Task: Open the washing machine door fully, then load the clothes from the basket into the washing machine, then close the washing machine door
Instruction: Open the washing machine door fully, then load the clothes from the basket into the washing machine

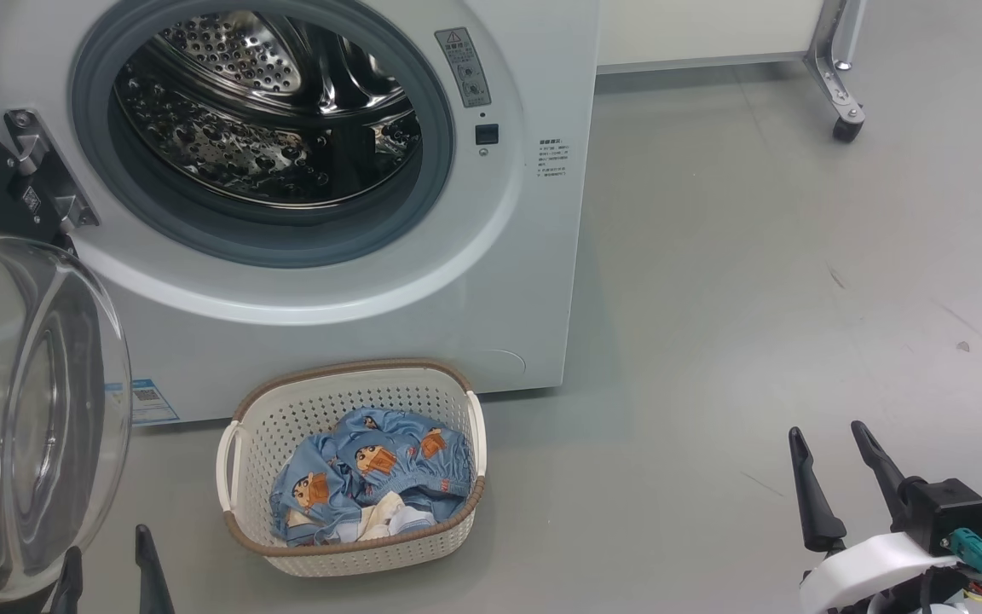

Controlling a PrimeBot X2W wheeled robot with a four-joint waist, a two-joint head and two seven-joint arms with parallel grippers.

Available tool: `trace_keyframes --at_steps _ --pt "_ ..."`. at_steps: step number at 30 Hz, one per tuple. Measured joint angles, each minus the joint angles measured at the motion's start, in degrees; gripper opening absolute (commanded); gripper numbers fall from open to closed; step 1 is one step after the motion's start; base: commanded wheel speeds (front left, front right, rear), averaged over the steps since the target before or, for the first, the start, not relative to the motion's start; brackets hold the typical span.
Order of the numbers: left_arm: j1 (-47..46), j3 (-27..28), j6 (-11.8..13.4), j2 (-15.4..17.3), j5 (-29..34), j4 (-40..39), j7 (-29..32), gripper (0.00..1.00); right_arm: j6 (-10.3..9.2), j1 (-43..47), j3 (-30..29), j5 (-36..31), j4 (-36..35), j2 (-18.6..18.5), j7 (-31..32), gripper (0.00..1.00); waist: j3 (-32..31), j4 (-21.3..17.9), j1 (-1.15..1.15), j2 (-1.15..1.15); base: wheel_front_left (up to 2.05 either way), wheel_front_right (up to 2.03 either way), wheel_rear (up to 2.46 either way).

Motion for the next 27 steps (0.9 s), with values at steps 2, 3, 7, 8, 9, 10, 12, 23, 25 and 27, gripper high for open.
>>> trace_keyframes --at_steps 2,3,7,8,9,10,12,23,25,27 --pt "0.0 0.0 0.0 0.0 0.3 0.0 0.0 1.0 0.0 0.0 0.0 0.0 0.0 0.0 0.0 1.0 0.0 0.0 0.0 0.0 0.0 0.0 0.0" --pt "0.0 0.0 0.0 0.0 0.4 0.0 0.0 1.0 0.0 0.0 0.0 0.0 0.0 0.0 0.0 1.0 0.0 0.0 0.0 0.0 0.0 0.0 0.0" --pt "0.0 0.2 0.0 0.0 0.4 0.0 0.0 1.0 0.0 0.0 0.0 0.0 0.0 0.0 0.0 1.0 0.1 0.0 0.0 0.0 0.01 -0.01 0.0" --pt "0.0 0.2 -0.2 -0.1 0.4 0.0 0.0 1.0 0.0 0.0 0.0 0.0 0.0 0.0 0.0 1.0 0.1 -0.1 0.0 0.0 0.06 -0.06 0.0" --pt "0.0 0.3 -0.3 -0.1 0.4 0.0 0.0 1.0 0.0 0.0 0.0 0.0 0.0 0.0 0.0 1.0 0.2 -0.1 0.0 0.0 0.1 -0.1 0.0" --pt "0.0 0.3 -0.4 -0.1 0.4 0.0 0.0 1.0 0.0 0.0 0.0 0.0 0.0 0.0 0.0 1.0 0.2 -0.1 0.0 0.0 0.14 -0.14 0.0" --pt "0.0 0.3 -0.5 -0.2 0.4 0.1 0.0 1.0 0.0 0.0 0.0 0.0 0.0 0.0 0.0 1.0 0.3 -0.1 0.0 0.0 0.21 -0.21 0.0" --pt "0.0 1.0 -0.8 -0.2 0.4 0.1 0.0 1.0 0.0 0.0 0.0 0.0 0.0 -0.1 0.0 1.0 0.6 -0.2 0.0 0.0 0.48 -0.48 0.0" --pt "0.0 1.2 -0.9 -0.2 0.6 0.1 0.0 1.0 0.0 0.0 0.0 0.0 0.0 -0.1 0.0 1.0 0.7 -0.2 0.0 0.0 0.72 -0.72 0.0" --pt "0.0 1.2 -0.9 -0.3 0.8 0.1 0.0 1.0 0.0 0.0 0.0 0.0 0.0 -0.1 0.0 1.0 0.7 -0.2 0.0 0.0 0.78 -0.78 0.0"
